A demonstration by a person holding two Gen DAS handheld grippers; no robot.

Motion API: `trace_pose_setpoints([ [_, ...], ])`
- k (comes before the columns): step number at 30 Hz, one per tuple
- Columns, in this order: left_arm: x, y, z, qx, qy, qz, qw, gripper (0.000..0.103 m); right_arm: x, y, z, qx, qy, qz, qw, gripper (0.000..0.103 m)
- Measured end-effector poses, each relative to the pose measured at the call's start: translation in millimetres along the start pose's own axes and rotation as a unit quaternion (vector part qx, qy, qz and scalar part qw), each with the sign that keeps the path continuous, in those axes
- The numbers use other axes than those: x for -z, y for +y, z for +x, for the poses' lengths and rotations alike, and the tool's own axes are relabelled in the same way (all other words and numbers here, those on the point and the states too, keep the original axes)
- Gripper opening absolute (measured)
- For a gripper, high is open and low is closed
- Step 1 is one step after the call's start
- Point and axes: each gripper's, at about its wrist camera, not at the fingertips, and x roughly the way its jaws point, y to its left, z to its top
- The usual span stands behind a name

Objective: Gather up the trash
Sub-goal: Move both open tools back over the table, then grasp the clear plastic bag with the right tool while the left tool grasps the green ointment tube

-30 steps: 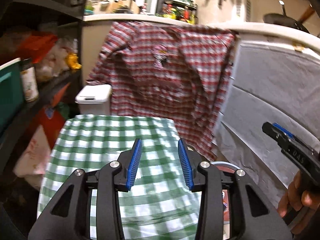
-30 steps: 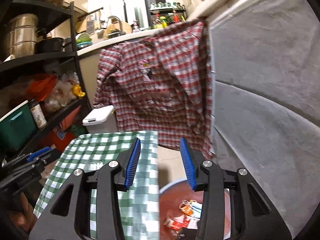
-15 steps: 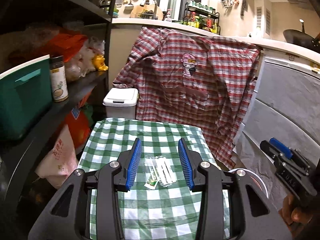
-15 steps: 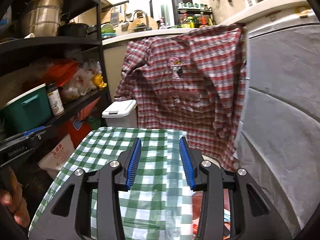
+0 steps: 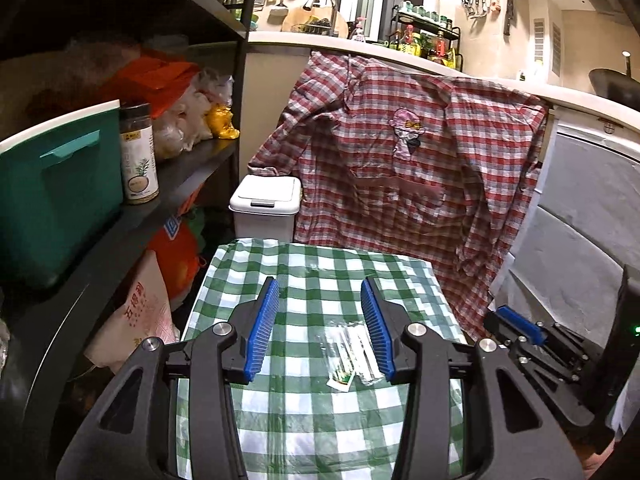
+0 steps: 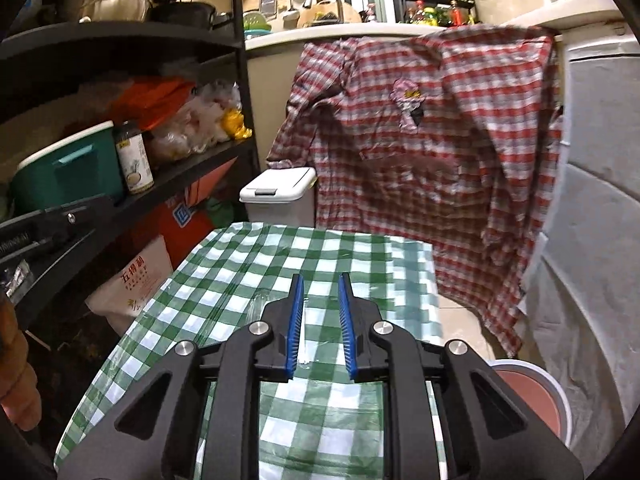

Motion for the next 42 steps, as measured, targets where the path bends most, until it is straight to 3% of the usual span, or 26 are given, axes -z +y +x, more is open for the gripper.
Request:
trace_pose_setpoints([
  [6,-1,15,12,-0.012,0.003,-0.001,0.9999,0.043,5,17,29,-0.010,-0.005,-0.017,1.000,0.020],
  [11,0,26,20,-0.020,0.006,0.001,0.9998,0.045,15,27,57,-0.024,0.016,-0.024,0.999,0.023],
  [19,5,44,38,-0.032,0.022,-0.006,0.9992,0.046,33,39,90,-0.053,0.070,-0.035,0.996,0.051],
  [28,7,53,48,-0.034,0.030,-0.010,0.9989,0.046,53,51,119,-0.036,0.128,-0.062,0.989,0.051],
  [31,9,57,51,-0.034,0.033,-0.014,0.9988,0.047,57,50,123,-0.028,0.136,-0.067,0.988,0.041],
  [36,19,59,65,-0.024,0.051,-0.027,0.9981,0.047,59,37,123,-0.022,0.146,-0.057,0.987,0.005],
  [42,36,50,88,-0.024,0.071,-0.019,0.9970,0.047,55,25,116,-0.033,0.136,-0.040,0.989,0.001],
])
